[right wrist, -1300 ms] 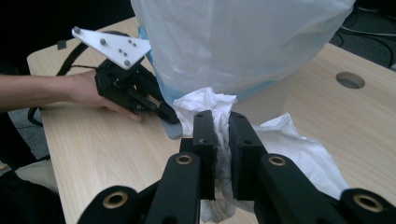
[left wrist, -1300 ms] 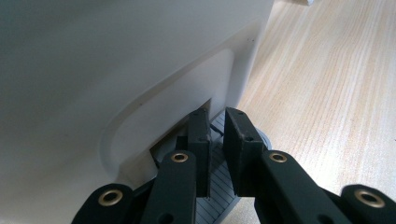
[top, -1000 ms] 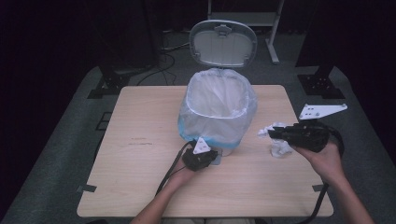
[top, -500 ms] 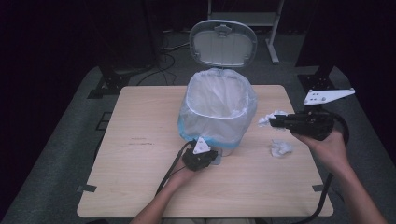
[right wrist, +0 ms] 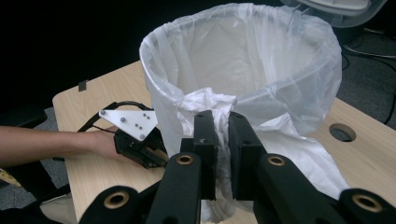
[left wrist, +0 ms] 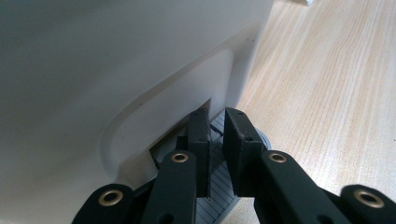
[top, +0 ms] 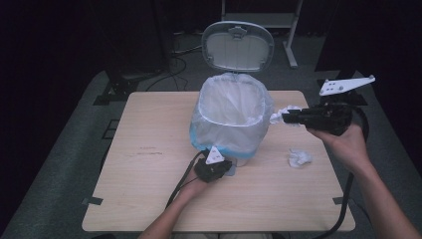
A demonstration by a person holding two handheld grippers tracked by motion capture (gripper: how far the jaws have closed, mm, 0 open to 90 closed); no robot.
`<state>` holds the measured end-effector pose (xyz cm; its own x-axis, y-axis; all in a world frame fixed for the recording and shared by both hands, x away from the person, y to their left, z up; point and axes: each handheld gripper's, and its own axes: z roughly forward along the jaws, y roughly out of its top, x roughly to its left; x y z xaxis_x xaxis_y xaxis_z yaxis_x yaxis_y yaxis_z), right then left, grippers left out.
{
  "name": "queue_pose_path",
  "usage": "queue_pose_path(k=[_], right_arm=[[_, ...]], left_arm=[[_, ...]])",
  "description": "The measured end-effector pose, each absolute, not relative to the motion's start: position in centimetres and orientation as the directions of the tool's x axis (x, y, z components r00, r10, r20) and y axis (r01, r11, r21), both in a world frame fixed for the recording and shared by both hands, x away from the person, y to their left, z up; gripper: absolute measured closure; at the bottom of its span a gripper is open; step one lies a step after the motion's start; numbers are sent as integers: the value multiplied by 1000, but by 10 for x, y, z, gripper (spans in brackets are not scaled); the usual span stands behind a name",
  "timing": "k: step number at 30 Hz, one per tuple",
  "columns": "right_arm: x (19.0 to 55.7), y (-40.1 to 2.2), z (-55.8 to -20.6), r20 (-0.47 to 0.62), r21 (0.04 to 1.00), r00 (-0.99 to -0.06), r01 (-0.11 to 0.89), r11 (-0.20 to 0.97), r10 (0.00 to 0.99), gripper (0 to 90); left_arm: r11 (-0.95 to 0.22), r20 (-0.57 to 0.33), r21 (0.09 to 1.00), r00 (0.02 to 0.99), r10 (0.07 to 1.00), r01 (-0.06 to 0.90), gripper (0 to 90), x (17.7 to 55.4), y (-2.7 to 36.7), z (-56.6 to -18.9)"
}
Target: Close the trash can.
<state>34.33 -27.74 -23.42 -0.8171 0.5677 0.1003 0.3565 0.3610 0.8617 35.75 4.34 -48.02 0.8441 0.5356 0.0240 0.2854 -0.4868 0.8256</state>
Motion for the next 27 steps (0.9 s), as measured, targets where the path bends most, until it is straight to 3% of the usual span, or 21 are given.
queue_pose_path(k=[27], right_arm=[[366, -253, -203, 83, 864, -832, 335, 376, 549, 828]], left_arm=[[-478, 12, 826, 839, 545, 299, 814, 358, 44, -480]])
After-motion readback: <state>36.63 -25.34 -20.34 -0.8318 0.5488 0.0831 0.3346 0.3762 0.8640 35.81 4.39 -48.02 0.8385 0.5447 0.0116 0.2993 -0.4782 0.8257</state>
